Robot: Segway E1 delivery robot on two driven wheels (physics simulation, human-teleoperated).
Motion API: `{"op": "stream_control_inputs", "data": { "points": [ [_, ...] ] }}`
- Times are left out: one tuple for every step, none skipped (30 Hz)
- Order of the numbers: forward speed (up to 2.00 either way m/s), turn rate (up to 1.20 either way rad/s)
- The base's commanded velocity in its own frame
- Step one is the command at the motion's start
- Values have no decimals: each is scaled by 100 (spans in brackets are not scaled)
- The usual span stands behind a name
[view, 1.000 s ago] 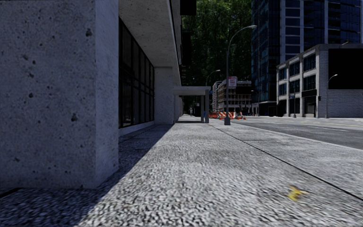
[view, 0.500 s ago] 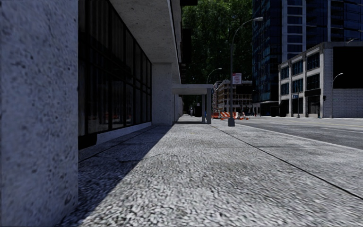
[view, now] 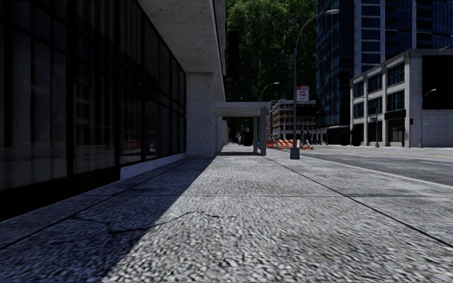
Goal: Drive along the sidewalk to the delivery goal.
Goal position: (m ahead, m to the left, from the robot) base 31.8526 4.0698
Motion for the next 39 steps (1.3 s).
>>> {"op": "stream_control_inputs", "data": {
  "points": [
    [200,-22],
    [200,-22],
    [200,-22],
    [200,-5],
    [200,0],
    [200,0],
    [200,0],
    [200,0],
    [200,0],
    [200,0],
    [200,0],
    [200,0],
    [200,0],
    [200,0],
    [200,0],
    [200,0],
    [200,0],
    [200,0],
    [200,0],
    [200,0],
    [200,0],
    [200,0],
    [200,0],
    [200,0],
    [200,0],
    [200,0],
    [200,0],
    [200,0],
    [200,0],
    [200,0],
    [200,0],
    [200,0],
    [200,0],
    [200,0],
    [200,0],
    [200,0],
    [200,0],
    [200,0],
    [200,0]
  ]
}}
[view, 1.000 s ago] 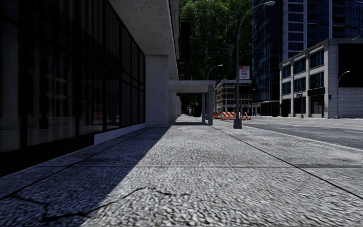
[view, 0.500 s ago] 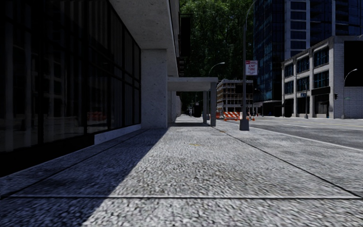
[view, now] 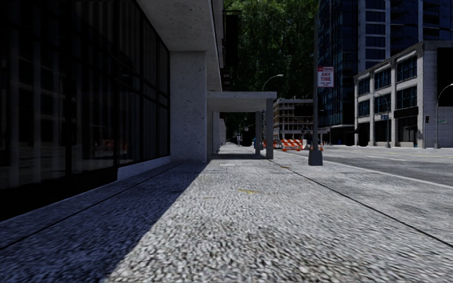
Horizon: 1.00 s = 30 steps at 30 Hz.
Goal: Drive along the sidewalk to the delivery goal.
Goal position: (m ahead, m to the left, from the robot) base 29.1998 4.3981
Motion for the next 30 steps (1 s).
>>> {"op": "stream_control_inputs", "data": {
  "points": [
    [200,0],
    [200,0],
    [200,0],
    [200,0],
    [200,0],
    [200,0],
    [200,0],
    [200,0],
    [200,0],
    [200,0],
    [200,0],
    [200,0],
    [200,0],
    [200,0],
    [200,0],
    [200,0],
    [200,0],
    [200,0],
    [200,0],
    [200,0],
    [200,0],
    [200,0],
    [200,0],
    [200,0],
    [200,0],
    [200,0],
    [200,0],
    [200,0],
    [200,0],
    [200,0]
  ]
}}
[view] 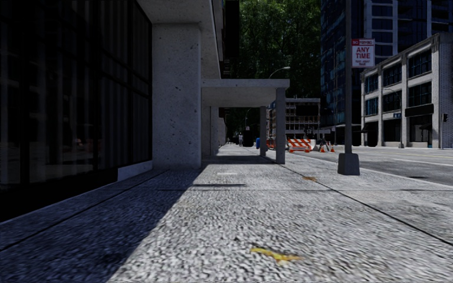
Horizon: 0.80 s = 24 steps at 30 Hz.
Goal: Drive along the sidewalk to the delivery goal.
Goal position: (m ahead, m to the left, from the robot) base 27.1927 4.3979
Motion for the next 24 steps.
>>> {"op": "stream_control_inputs", "data": {
  "points": [
    [200,0],
    [200,0],
    [200,0],
    [200,0],
    [200,0],
    [200,0],
    [200,0],
    [200,0],
    [200,0],
    [200,0],
    [200,0],
    [200,0],
    [200,0],
    [200,0],
    [200,0],
    [200,0],
    [200,0],
    [200,0],
    [200,0],
    [200,0],
    [200,0],
    [200,0],
    [200,0],
    [200,0]
  ]
}}
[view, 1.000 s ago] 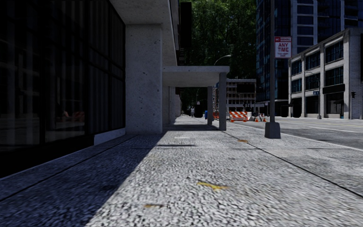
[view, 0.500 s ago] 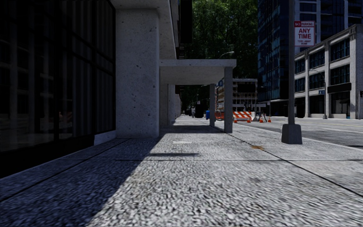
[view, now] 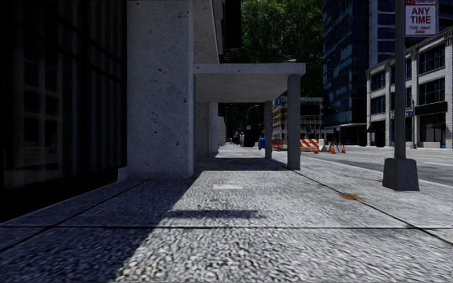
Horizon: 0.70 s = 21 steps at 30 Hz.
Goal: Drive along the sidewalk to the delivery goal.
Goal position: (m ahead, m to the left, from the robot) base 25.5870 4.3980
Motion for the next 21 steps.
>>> {"op": "stream_control_inputs", "data": {
  "points": [
    [200,0],
    [200,0],
    [200,0],
    [200,0],
    [200,0],
    [200,0],
    [200,0],
    [200,0],
    [200,0],
    [200,0],
    [200,0],
    [200,0],
    [200,0],
    [200,0],
    [200,0],
    [200,0],
    [200,0],
    [200,0],
    [200,0],
    [200,0],
    [200,0]
  ]
}}
